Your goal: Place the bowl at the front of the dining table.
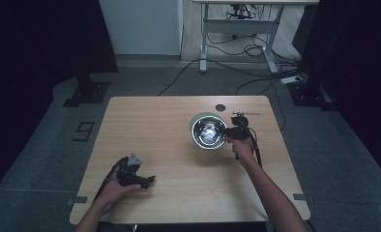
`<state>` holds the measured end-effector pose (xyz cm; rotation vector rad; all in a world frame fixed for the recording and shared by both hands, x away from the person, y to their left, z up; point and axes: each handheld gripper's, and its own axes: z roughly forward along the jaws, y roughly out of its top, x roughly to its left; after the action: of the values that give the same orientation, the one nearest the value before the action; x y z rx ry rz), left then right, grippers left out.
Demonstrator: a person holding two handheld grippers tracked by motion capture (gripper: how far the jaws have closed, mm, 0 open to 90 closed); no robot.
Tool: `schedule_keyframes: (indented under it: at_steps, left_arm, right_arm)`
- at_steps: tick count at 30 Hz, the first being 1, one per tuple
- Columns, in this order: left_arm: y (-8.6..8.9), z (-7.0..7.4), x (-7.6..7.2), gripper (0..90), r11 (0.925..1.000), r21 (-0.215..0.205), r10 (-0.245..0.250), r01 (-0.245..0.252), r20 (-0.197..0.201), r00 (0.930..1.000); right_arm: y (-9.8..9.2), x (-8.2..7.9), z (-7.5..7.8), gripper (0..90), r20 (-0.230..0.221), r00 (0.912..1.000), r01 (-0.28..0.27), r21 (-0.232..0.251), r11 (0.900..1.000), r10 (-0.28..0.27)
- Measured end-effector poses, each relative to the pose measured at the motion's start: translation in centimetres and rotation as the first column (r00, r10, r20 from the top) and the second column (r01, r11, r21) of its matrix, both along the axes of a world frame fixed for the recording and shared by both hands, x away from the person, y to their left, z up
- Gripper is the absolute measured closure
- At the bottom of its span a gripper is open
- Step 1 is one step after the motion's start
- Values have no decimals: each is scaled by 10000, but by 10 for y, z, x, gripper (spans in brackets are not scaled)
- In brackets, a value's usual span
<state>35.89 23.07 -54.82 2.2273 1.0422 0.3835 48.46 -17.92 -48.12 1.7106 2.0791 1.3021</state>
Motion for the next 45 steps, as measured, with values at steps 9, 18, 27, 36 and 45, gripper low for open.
schedule_keyframes:
  at_steps: [9,18,27,36,45]
  left_arm:
    - [0,0,0,0,10000,-3,-15,15,-2,10000]
    - [0,0,0,0,10000,-1,-18,18,-2,10000]
    - [0,0,0,0,10000,0,-30,30,0,10000]
    - [0,0,0,0,10000,6,-29,29,1,10000]
    - [0,0,0,0,10000,6,-49,49,0,10000]
  right_arm:
    - [1,7,-5,858,-59,9999,118,-10,9999,-118]
    - [1,14,-8,858,-162,9998,147,-171,9997,-150]
    - [6,24,-7,858,-162,9996,223,-211,9995,-226]
    - [11,33,-8,858,-248,9994,236,-299,9993,-244]
    - [11,41,-14,858,-399,9985,369,-12,9993,-369]
